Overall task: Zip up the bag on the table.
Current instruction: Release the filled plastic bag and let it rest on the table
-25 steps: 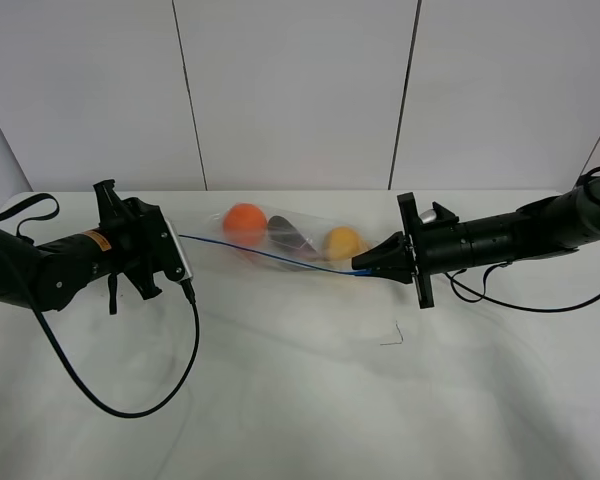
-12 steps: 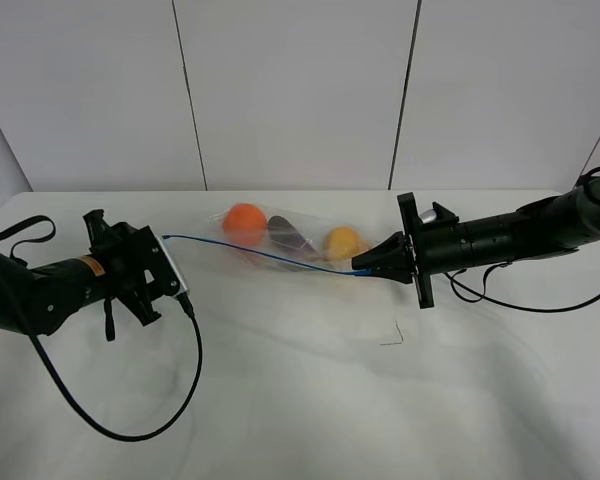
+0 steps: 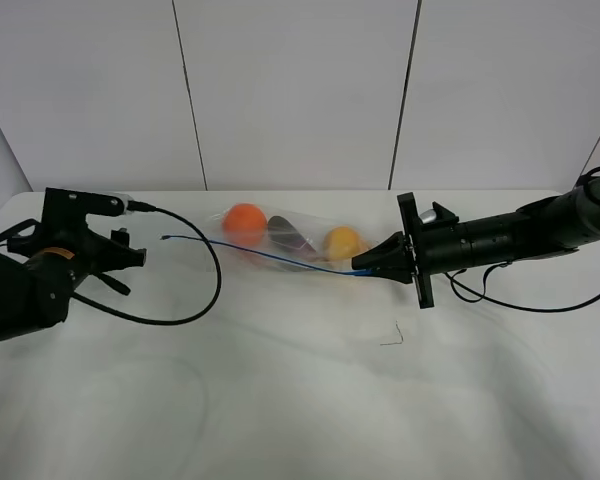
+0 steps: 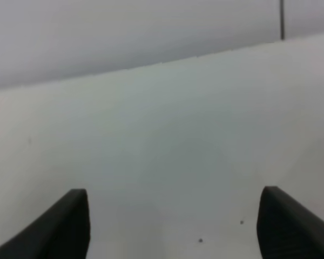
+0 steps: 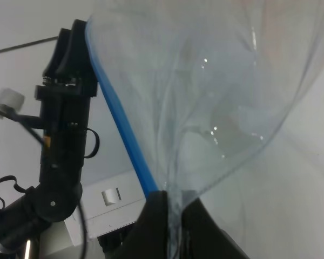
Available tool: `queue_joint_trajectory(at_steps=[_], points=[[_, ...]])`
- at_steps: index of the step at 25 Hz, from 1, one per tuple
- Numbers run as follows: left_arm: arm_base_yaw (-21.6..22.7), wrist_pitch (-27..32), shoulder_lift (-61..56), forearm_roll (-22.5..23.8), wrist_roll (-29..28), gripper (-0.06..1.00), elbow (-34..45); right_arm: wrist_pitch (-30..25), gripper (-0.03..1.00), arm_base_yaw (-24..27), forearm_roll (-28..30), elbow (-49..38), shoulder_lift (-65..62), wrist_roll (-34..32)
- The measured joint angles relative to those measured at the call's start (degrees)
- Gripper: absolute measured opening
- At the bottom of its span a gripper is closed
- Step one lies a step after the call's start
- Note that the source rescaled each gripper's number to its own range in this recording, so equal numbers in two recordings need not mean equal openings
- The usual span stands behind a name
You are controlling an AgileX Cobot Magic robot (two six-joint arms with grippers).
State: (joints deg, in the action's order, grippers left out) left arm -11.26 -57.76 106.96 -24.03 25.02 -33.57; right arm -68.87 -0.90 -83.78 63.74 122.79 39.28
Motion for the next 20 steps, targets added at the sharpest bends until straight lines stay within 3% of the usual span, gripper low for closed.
queue_joint_trajectory(at_steps=[4, 7, 10, 15, 17, 20], points=[[0.00, 3.32, -1.22, -0.65, -7.84, 1.00, 0.00, 0.00, 0.00, 0.00, 0.00, 0.00, 0.00, 0.00], [0.33, 12.23, -4.49, -0.70, -9.06, 1.00, -0.95, 0.00, 0.00, 0.00, 0.00, 0.00, 0.00, 0.00], [2.20, 28.21, -9.57, -0.70, -9.11, 1.00, -4.27, 0.00, 0.00, 0.00, 0.00, 0.00, 0.00, 0.00], [8.24, 65.55, -14.47, -0.70, -5.47, 1.00, -14.65, 0.00, 0.00, 0.00, 0.00, 0.00, 0.00, 0.00], [10.16, 77.39, -14.75, -0.34, -6.26, 1.00, -18.96, 0.00, 0.00, 0.00, 0.00, 0.00, 0.00, 0.00], [11.05, 89.43, -14.80, 5.37, -11.97, 1.00, -24.50, 0.00, 0.00, 0.00, 0.00, 0.00, 0.00, 0.00]])
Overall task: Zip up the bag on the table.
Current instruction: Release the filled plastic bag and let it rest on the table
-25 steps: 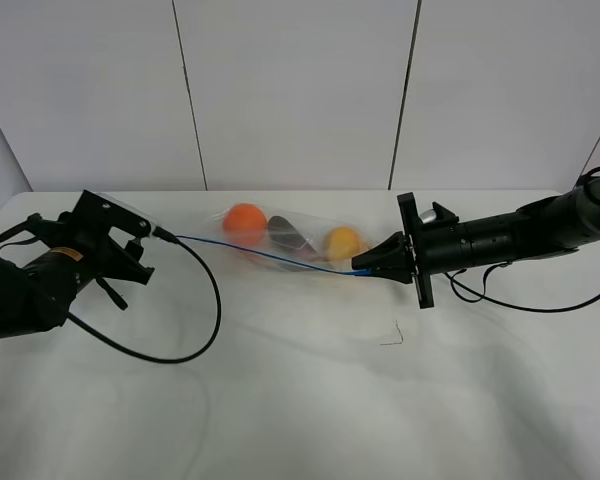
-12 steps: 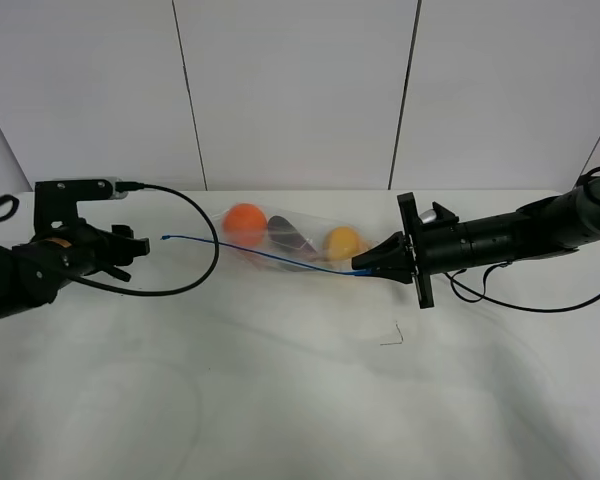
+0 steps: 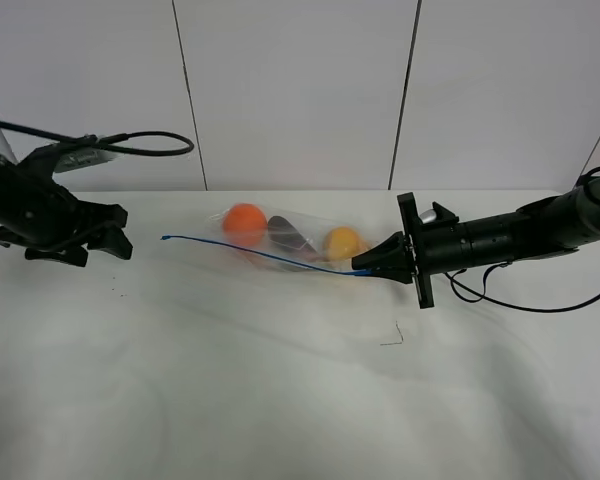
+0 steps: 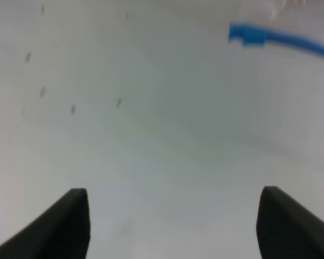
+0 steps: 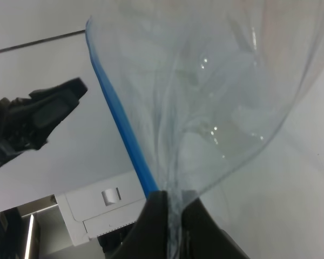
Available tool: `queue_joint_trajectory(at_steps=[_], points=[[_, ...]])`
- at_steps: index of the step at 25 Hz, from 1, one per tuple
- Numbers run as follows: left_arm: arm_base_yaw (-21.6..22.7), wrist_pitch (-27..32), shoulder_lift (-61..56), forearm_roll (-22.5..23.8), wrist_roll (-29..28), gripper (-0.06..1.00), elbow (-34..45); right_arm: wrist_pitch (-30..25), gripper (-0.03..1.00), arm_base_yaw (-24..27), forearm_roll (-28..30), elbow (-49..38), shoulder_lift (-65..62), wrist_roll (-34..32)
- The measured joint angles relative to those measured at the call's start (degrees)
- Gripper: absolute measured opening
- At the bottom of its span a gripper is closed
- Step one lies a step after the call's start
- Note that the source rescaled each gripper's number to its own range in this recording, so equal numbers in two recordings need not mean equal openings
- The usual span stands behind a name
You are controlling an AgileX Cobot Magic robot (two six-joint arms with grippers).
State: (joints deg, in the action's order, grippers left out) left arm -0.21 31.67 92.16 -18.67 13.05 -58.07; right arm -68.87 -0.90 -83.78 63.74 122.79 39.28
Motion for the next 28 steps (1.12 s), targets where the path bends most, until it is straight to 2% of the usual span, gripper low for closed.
queue_joint_trajectory(at_steps=[2, 5, 7, 12, 16, 21, 28], points=[[-0.29, 6.59, 0.00, 6.86, -6.20, 1.00, -3.27, 0.00, 0.00, 0.00, 0.00, 0.00, 0.00, 0.00], [-0.78, 13.20, 0.00, 16.53, -15.44, 1.00, -6.37, 0.00, 0.00, 0.00, 0.00, 0.00, 0.00, 0.00], [-0.90, 16.48, 0.00, 19.68, -18.69, 1.00, -7.63, 0.00, 0.00, 0.00, 0.00, 0.00, 0.00, 0.00], [-0.95, 25.57, 0.00, 20.34, -19.93, 1.00, -8.85, 0.00, 0.00, 0.00, 0.16, 0.00, 0.00, 0.00], [-0.95, 35.27, -0.02, 20.34, -19.98, 1.00, -8.85, 0.00, 0.00, 0.00, 0.22, 0.00, 0.00, 0.00], [-0.95, 35.22, -4.84, 20.43, -18.57, 1.00, -5.75, 0.00, 0.00, 0.00, 0.28, 0.00, 0.00, 0.00], [-0.95, 34.96, -23.95, 20.49, -17.75, 1.00, 10.99, 0.00, 0.00, 0.00, 0.28, 0.00, 0.00, 0.10]])
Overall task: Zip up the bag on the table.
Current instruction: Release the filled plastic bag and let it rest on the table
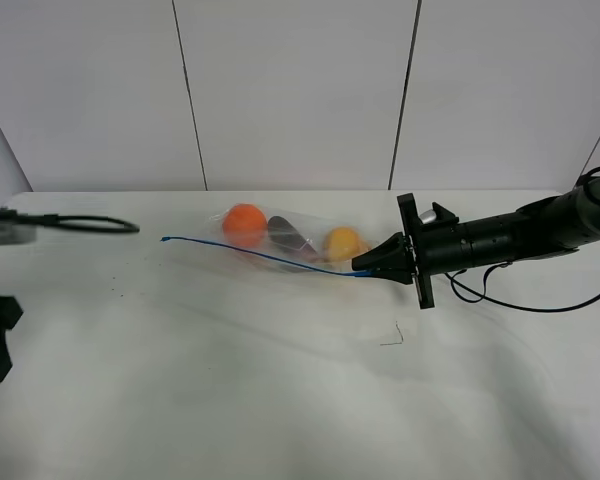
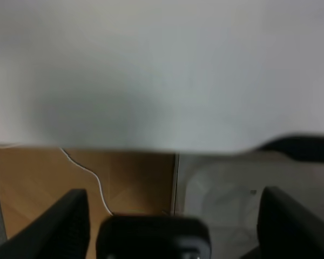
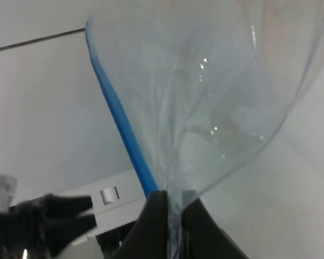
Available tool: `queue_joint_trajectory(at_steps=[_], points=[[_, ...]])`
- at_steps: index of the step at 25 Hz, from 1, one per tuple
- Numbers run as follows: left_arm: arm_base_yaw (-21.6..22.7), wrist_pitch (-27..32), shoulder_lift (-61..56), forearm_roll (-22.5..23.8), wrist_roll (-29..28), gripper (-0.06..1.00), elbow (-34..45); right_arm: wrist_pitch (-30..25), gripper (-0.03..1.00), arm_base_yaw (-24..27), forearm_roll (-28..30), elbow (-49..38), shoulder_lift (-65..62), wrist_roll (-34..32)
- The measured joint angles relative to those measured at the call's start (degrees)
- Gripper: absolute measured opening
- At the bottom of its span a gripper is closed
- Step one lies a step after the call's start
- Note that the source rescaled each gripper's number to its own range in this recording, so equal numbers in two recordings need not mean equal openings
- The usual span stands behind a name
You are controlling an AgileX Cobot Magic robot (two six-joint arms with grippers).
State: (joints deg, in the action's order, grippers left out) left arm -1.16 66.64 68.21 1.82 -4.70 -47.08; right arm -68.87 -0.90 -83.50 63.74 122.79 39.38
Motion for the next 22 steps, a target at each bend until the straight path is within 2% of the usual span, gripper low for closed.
queue_joint_trajectory(at_steps=[5, 10, 16, 22], points=[[0.00, -3.57, -15.57, 0.00, 0.17, 1.00, 11.62, 0.00, 0.00, 0.00, 0.00, 0.00, 0.00, 0.00], [0.00, -5.33, -29.16, 0.00, 0.17, 1.00, 17.65, 0.00, 0.00, 0.00, 0.00, 0.00, 0.00, 0.07], [0.00, -6.36, -40.85, 0.00, 2.28, 1.00, 18.52, 0.00, 0.00, 0.00, 0.19, 0.00, 0.00, 0.07], [0.00, -6.36, -44.95, 0.04, 2.70, 1.00, 18.54, 0.00, 0.00, 0.00, 0.19, 0.00, 0.00, 0.09]])
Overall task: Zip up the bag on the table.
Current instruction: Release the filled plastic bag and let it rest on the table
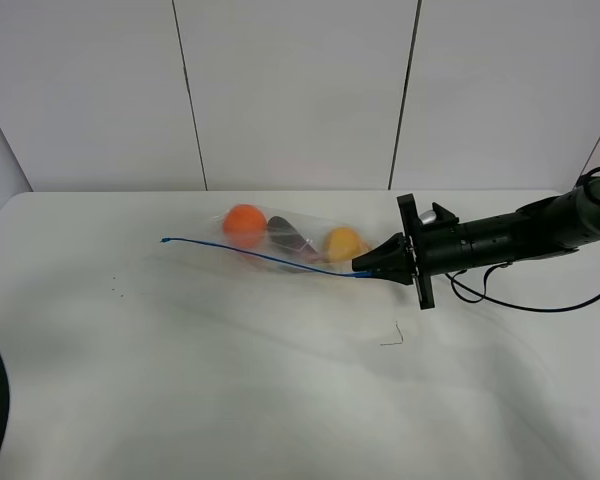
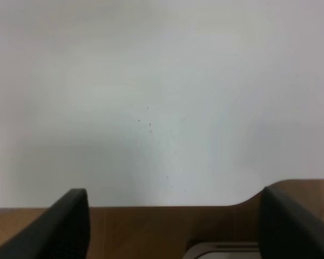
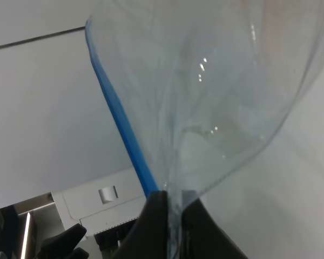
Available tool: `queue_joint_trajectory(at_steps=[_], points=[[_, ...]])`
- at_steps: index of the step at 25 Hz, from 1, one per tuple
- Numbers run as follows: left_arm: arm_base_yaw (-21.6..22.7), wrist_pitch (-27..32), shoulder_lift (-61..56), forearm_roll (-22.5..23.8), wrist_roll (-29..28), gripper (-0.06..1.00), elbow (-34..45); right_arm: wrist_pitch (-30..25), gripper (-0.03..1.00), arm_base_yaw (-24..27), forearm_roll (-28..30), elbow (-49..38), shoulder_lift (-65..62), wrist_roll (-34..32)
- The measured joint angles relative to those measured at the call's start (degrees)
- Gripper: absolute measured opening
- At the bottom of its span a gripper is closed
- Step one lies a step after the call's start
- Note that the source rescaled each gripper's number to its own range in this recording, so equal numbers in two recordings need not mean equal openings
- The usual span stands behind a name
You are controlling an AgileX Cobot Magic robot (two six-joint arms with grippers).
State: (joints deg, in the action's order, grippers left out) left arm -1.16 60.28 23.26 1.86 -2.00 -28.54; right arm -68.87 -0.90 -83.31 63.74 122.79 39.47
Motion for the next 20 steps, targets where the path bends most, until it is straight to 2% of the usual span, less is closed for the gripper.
queue_joint_trajectory(at_steps=[5, 20], points=[[0.00, -0.13, -3.16, 0.02, 0.00, 1.00, 0.18, 0.00, 0.00, 0.00, 0.00, 0.00, 0.00, 0.00], [0.00, -0.13, -23.33, 0.02, 0.05, 1.00, 0.24, 0.00, 0.00, 0.00, 0.05, 0.00, 0.00, 0.04]])
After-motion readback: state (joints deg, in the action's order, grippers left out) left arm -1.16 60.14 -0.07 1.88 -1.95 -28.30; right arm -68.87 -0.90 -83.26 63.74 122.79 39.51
